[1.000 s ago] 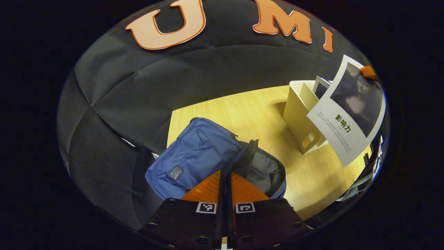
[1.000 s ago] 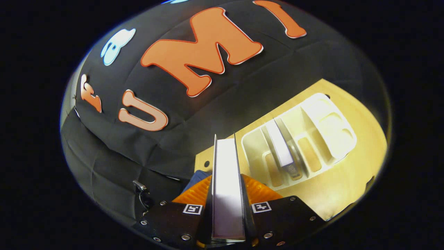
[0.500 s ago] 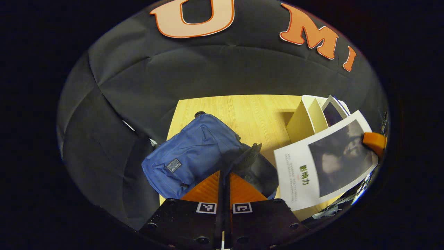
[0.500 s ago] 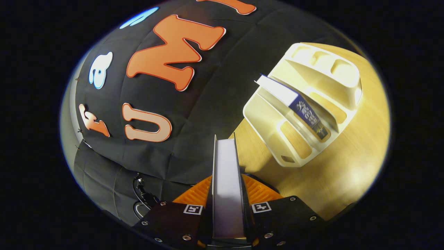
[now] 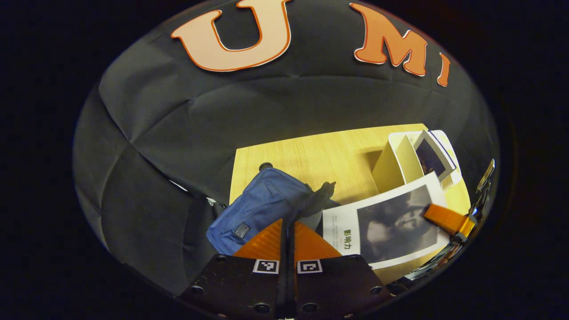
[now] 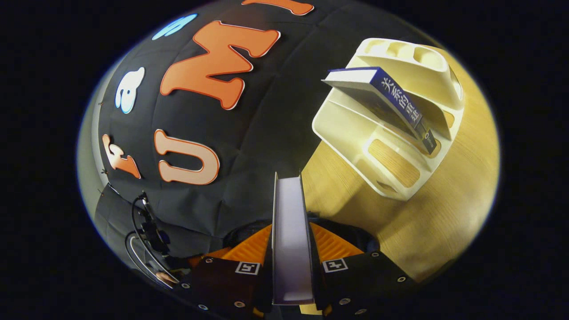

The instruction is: Open the schoolbag, grab two books from the bookshelf and put them into the schoolbag.

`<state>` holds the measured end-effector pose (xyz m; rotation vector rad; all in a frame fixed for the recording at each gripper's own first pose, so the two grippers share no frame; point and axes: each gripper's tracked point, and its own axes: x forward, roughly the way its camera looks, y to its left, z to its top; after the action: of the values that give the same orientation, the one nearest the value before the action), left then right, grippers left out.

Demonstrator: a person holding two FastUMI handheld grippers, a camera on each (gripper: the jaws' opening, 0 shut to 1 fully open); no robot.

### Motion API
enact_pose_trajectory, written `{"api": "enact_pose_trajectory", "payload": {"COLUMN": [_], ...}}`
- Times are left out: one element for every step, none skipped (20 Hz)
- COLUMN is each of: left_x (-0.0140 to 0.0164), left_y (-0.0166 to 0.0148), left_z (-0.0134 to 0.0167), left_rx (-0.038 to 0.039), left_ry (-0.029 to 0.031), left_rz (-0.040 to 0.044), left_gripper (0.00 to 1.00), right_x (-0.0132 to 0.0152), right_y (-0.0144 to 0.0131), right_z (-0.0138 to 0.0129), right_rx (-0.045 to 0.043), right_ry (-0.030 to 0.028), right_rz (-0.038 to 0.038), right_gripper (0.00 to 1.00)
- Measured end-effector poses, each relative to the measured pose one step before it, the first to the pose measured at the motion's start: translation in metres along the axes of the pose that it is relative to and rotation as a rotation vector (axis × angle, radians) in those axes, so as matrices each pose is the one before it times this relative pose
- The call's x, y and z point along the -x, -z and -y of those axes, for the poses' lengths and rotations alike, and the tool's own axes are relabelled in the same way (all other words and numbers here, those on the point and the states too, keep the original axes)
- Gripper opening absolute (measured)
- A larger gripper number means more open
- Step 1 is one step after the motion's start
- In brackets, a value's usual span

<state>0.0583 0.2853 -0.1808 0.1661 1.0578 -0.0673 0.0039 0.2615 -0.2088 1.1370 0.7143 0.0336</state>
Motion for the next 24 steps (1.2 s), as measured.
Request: {"api": "enact_pose_trajectory", "payload": {"left_x": [0.00011,0.00064,0.00025,-0.00015,0.00052,-0.00086,-0.00165,-0.00021,0.00069,-0.00013,-0.00200,-0.00035,-0.00202,-0.00194,-0.00202,-0.00104,-0.00023,-0.00108,-0.00118,-0.00143,0.00057,0.00032,-0.00139,-0.00223], "left_y": [-0.00117,0.00177,0.00008,0.00257,0.00149,0.00271,0.00040,0.00221,0.00227,0.00161,0.00132,0.00284,0.00156,0.00400,0.00223,0.00217,0.00049,0.00193,0.00277,0.00278,0.00552,0.00434,0.00200,0.00149], "left_z": [0.00082,0.00367,0.00242,0.00275,0.00235,0.00110,0.00234,0.00244,0.00292,0.00209,0.00451,0.00688,0.00682,0.00597,0.00750,0.00336,0.00272,0.00133,0.00530,0.00461,0.00532,0.00227,0.00050,0.00169], "left_rx": [0.00802,0.00444,0.00471,0.00203,0.00427,0.00400,0.00525,0.00130,-0.00225,-0.00527,-0.00160,-0.00135,0.00047,0.00454,-0.00057,0.00158,-0.00699,0.00012,-0.00367,0.00207,-0.00604,-0.01205,-0.01599,-0.01378], "left_ry": [0.00105,0.00731,0.00719,0.00675,0.00062,0.00481,0.00568,0.00691,0.00281,0.00405,0.00788,0.01323,0.01467,0.01637,0.02003,0.01197,0.00771,0.00154,0.01454,0.01685,0.01732,0.00557,-0.00581,-0.00179], "left_rz": [-0.00445,-0.00354,-0.00088,-0.00601,-0.00379,-0.01190,-0.00497,-0.00513,-0.00536,-0.00333,-0.00509,-0.00797,-0.00921,-0.01111,-0.00574,-0.00879,-0.00123,-0.00389,-0.00559,-0.00635,-0.00740,-0.00708,-0.00507,-0.00358], "left_gripper": [0.01,0.00,0.01,0.01,0.01,0.01,0.01,0.01,0.01,0.01,0.01,0.01,0.01,0.01,0.01,0.01,0.01,0.01,0.01,0.01,0.01,0.01,0.01,0.01], "right_x": [-0.00523,-0.00510,-0.00765,-0.00699,-0.00869,-0.00803,-0.00750,-0.00719,-0.00682,-0.00614,-0.00593,-0.00524,-0.00602,-0.00497,-0.00650,-0.00308,-0.00549,-0.00459,-0.00398,-0.00406,-0.00427,-0.00330,-0.00411,-0.00445], "right_y": [0.00433,0.00417,0.00320,0.00255,0.00251,0.00599,0.00699,0.00693,0.00744,0.00850,0.00786,0.00623,0.00656,0.00632,0.00447,0.00549,0.00358,0.00409,0.00419,0.00398,0.00464,0.00436,0.00259,0.00313], "right_z": [0.00177,-0.00019,0.00304,0.00257,0.00310,0.00027,0.00149,-0.00065,0.00097,0.00147,0.00196,0.00153,0.00207,0.00077,0.00048,0.00054,-0.00023,-0.00078,0.00146,0.00033,-0.00093,-0.00038,-0.00029,-0.00133], "right_rx": [-0.01291,-0.01107,-0.00569,-0.00391,-0.00272,-0.00957,-0.01328,-0.01153,-0.00766,-0.00840,-0.00409,-0.01020,-0.00305,-0.00488,0.00414,-0.00064,-0.00014,-0.00103,-0.00029,0.00204,0.00516,0.00448,0.00510,0.00767], "right_ry": [-0.00138,-0.00313,0.00509,0.00422,0.00856,-0.00331,0.00336,-0.00081,0.00587,0.00411,0.00503,0.00624,0.00663,0.00425,0.00175,0.00050,0.00114,0.00265,0.00486,0.00077,-0.00163,-0.00491,0.00083,-0.00336], "right_rz": [0.00371,0.00188,0.01099,0.01350,0.01043,-0.00030,-0.00743,-0.00487,-0.01107,-0.00844,-0.00915,-0.00839,-0.00777,-0.00513,0.00038,-0.00545,-0.00695,-0.00452,-0.00184,0.00169,-0.00248,0.00014,0.00003,-0.00064], "right_gripper": [0.36,0.36,0.36,0.36,0.36,0.36,0.36,0.36,0.36,0.36,0.36,0.36,0.36,0.36,0.36,0.36,0.36,0.36,0.36,0.36,0.36,0.36,0.36,0.36]}}
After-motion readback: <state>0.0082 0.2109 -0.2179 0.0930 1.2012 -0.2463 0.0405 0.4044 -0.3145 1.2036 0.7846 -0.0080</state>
